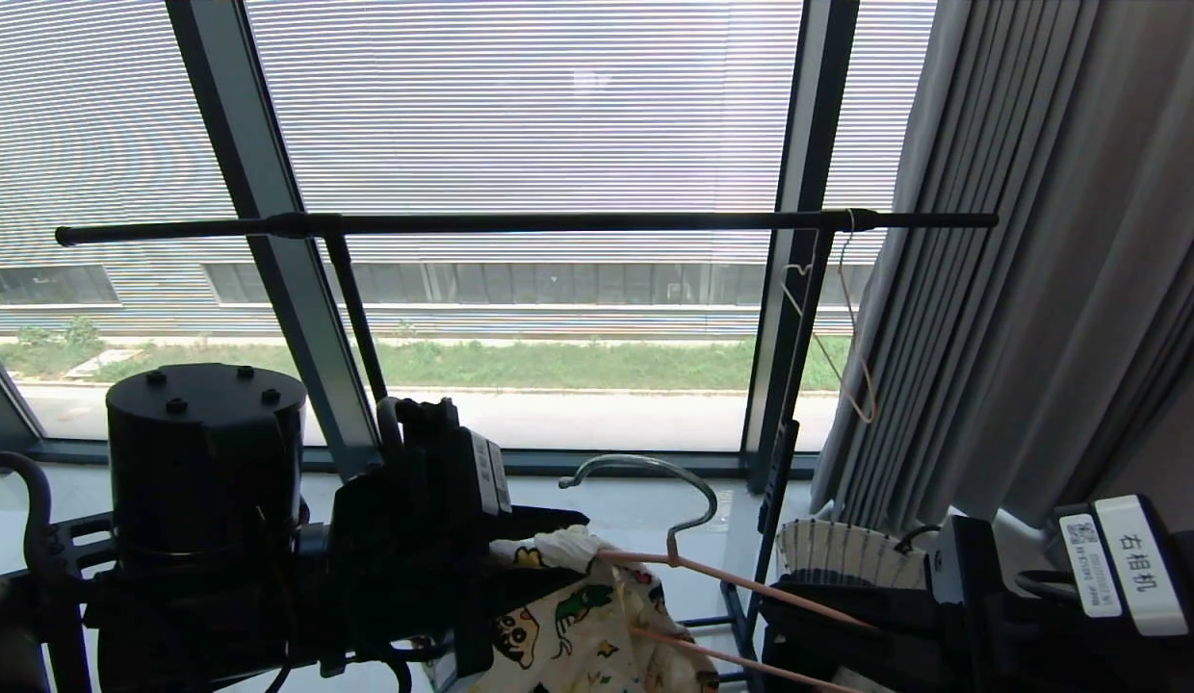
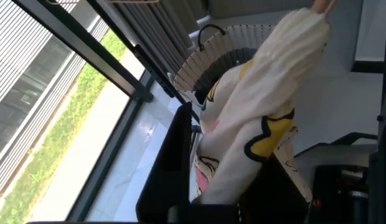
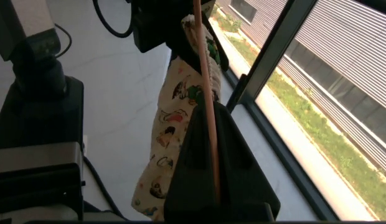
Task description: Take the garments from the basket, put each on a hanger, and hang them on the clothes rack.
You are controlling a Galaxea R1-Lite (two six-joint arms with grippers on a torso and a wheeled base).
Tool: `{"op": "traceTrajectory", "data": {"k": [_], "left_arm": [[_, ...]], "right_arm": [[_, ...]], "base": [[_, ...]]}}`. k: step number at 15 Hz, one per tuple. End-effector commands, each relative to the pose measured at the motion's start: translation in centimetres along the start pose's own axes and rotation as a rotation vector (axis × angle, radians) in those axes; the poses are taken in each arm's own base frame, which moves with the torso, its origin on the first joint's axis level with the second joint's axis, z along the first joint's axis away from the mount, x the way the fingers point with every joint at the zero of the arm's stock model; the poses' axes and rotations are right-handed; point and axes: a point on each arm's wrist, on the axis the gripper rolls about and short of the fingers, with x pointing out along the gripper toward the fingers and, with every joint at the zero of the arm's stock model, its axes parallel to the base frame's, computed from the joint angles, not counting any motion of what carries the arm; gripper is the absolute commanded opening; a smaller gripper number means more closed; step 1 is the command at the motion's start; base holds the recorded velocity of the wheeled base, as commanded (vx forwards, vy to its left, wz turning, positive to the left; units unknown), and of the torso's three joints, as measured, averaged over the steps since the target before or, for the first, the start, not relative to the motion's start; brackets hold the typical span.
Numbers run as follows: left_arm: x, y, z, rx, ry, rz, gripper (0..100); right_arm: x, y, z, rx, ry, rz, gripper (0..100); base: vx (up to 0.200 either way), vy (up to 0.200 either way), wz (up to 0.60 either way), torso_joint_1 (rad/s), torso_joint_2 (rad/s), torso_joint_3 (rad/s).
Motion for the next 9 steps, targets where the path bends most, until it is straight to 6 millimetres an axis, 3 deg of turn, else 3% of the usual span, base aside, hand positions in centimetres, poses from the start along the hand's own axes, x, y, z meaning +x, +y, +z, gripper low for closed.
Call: {"op": "traceTrajectory", "data": {"k": [1,2,3,9], "left_arm": [[0.08,-0.08,0.01,0.0,-0.004,-0.011,0],[0.08,-0.11,0.03,0.0,-0.011,-0.022,0],[0.05,-0.11,0.06,0.001,-0.014,-0.023,0],[-0.76,-0.59,-0.52,-0.009,0.02,0.018,0]], "right_arm": [[0.03,0.01,-0.03,-0.003,0.001,0.001,0],[0.02,0.02,-0.07,-0.004,0.002,0.0,0],[0.02,0.02,-0.07,-0.004,0.003,-0.002,100],[-0.35,-0.86,-0.35,-0.004,0.026,-0.1,100]], "base": [[0.0,0.0,0.0,0.0,0.0,0.0],[0.0,0.0,0.0,0.0,0.0,0.0],[0.0,0.0,0.0,0.0,0.0,0.0],[0.0,0.0,0.0,0.0,0.0,0.0]]}}
